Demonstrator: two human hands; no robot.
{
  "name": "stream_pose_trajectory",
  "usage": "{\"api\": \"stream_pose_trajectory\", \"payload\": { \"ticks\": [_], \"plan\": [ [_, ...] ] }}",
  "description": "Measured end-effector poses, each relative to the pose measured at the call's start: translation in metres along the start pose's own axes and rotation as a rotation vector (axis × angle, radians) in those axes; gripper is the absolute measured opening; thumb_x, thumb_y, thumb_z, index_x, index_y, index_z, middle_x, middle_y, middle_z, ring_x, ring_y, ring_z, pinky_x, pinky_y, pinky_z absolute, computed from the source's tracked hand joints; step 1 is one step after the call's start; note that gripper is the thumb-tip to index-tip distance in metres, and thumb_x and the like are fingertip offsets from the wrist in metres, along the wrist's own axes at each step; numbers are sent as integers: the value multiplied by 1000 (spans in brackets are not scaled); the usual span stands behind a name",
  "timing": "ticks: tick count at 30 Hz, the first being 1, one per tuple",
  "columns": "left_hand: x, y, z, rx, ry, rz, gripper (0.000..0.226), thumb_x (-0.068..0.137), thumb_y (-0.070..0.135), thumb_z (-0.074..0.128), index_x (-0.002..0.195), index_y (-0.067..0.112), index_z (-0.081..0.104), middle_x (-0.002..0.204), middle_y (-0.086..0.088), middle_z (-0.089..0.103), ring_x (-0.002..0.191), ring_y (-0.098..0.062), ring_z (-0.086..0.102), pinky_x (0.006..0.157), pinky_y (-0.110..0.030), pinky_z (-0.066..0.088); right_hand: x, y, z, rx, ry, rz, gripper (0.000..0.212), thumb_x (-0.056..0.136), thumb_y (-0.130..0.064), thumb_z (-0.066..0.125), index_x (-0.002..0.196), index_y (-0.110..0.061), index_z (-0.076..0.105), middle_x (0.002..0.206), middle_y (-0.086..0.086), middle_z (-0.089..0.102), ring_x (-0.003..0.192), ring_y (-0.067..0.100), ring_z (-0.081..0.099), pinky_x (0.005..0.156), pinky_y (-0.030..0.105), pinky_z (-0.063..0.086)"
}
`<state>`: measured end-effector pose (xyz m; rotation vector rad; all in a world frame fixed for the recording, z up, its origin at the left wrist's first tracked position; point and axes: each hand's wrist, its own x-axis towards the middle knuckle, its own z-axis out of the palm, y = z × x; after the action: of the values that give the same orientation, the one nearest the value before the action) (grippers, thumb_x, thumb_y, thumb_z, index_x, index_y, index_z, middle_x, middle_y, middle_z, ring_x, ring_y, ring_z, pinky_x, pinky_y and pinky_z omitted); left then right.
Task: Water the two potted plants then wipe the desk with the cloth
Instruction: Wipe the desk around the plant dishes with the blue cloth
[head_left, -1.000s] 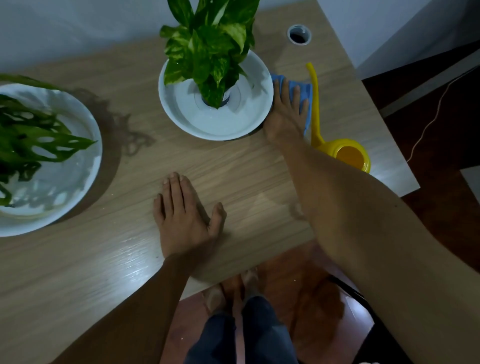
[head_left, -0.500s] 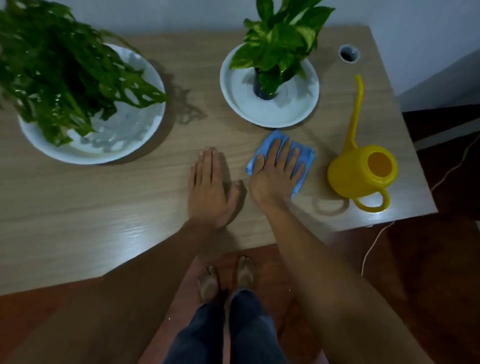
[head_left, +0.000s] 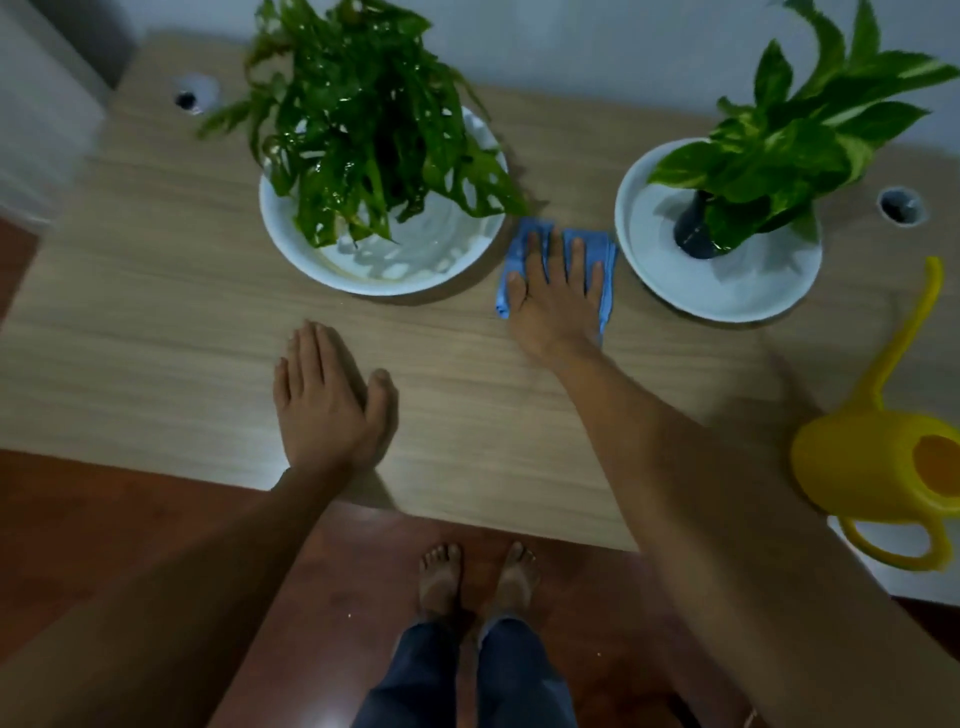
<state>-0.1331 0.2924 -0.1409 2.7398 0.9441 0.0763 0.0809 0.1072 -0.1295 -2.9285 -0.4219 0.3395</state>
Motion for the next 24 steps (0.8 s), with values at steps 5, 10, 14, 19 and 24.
{"api": "stream_pose_trajectory", "payload": {
  "ticks": [5, 10, 14, 19, 24],
  "plan": [
    [3, -5, 7, -4, 5, -34, 87, 97, 64, 34, 162, 10, 12, 173, -8, 11, 161, -21, 6, 130, -44, 4, 25, -17, 3, -31, 13, -12, 63, 104, -49, 7, 161, -25, -2, 169, 0, -8, 155, 25, -11, 123, 53, -5],
    [2, 0, -2, -45, -17, -49, 84, 97, 58, 39, 162, 9, 17, 172, -9, 14, 161, -22, 8, 131, -45, 6, -45, -54, 29, 10, 102, -13, 64, 105, -49, 11, 161, -21, 2, 169, 2, -3, 155, 24, -6, 124, 51, -3],
    [8, -11, -15, -103, -20, -25, 78, 99, 51, 38, 162, 9, 21, 172, -8, 18, 160, -23, 13, 128, -44, 13, -80, -97, 45, 3, 93, -31, 65, 105, -50, 16, 161, -18, 8, 169, 6, 4, 156, 28, -4, 123, 54, -1],
    [36, -65, -35, -24, -40, 62, 77, 100, 54, 35, 162, 11, 21, 172, -8, 19, 160, -24, 13, 127, -44, 16, -108, -148, 59, -23, 107, -78, 66, 105, -50, 17, 161, -15, 10, 169, 8, 8, 155, 30, 1, 123, 56, 3],
    [67, -121, -55, -16, -74, 31, 79, 100, 55, 34, 162, 10, 17, 173, -10, 14, 161, -24, 10, 128, -44, 12, -117, -205, 72, -34, 103, -172, 64, 106, -48, 17, 161, -14, 12, 169, 9, 6, 155, 29, -1, 123, 56, 5]
  ]
}}
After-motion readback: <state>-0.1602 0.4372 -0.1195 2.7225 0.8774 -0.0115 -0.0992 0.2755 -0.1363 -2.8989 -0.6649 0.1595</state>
